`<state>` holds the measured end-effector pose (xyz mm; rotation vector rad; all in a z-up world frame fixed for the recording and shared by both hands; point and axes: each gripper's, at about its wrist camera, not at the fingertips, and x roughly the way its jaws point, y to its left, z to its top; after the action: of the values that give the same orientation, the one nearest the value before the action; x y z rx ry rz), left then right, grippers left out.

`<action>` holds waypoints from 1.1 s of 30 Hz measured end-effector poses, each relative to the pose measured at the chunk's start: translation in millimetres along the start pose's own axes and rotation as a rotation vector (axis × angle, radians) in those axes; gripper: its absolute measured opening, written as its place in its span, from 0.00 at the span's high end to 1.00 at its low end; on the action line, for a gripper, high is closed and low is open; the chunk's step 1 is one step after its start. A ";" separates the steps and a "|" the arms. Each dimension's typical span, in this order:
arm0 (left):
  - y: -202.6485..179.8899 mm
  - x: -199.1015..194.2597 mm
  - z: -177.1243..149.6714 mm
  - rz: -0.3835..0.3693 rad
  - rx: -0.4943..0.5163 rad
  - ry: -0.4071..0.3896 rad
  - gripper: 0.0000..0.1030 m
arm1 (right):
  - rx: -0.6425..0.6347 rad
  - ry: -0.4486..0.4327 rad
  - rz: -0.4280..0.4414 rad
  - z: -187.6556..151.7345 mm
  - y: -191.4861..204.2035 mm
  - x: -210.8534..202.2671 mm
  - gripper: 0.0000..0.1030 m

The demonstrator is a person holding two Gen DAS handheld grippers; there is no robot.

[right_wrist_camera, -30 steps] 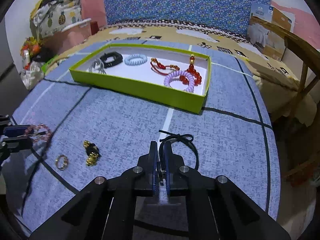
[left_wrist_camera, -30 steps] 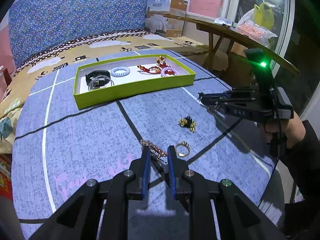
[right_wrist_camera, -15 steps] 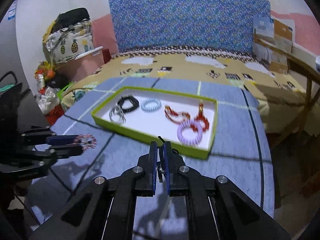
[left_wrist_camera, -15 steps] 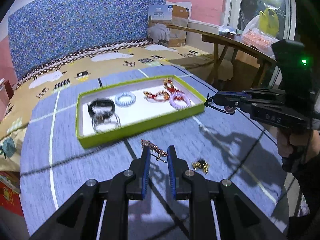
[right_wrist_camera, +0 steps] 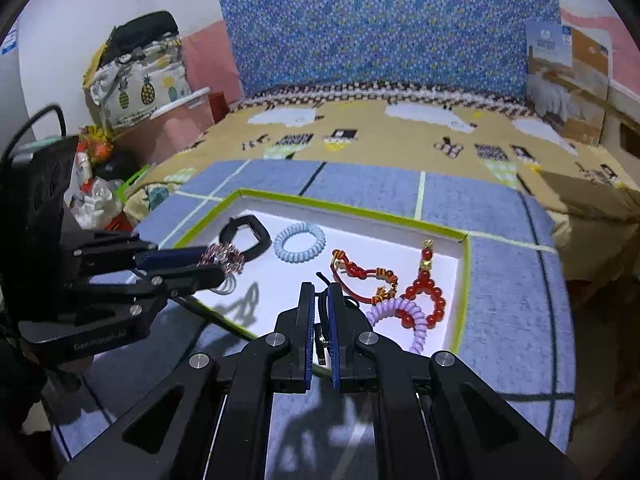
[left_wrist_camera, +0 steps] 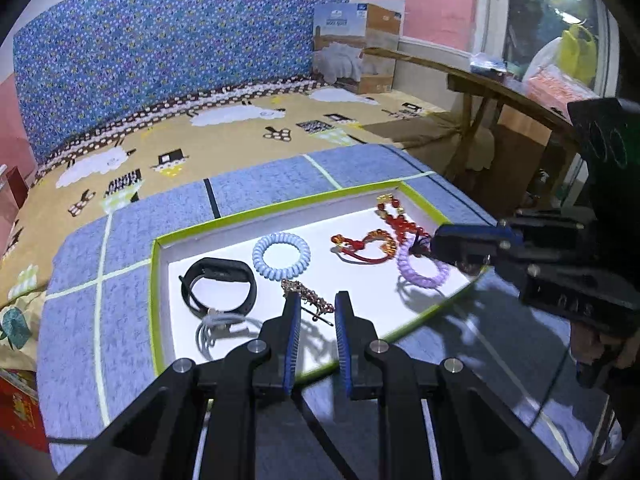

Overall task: Organize jewelry
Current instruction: 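Carry the keychain and hair tie into the box and open both tools, then move both tools back toward the gold ring and gold-and-black charm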

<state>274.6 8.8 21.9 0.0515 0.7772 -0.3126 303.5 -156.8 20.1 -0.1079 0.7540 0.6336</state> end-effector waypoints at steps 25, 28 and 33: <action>3.4 35.5 -9.4 -0.045 0.001 0.072 0.72 | 0.017 0.070 0.017 -11.8 -9.5 23.3 0.87; 3.2 27.6 -9.5 -0.042 -0.006 0.052 0.72 | 0.027 0.044 0.012 -11.3 -11.2 11.3 0.87; 5.1 3.2 -12.0 -0.038 -0.034 0.010 0.72 | 0.059 -0.025 -0.007 -13.4 -13.6 -22.8 0.87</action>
<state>270.0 14.8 10.8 0.0062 0.7935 -0.3356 290.6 -183.4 23.8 -0.0481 0.7475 0.6044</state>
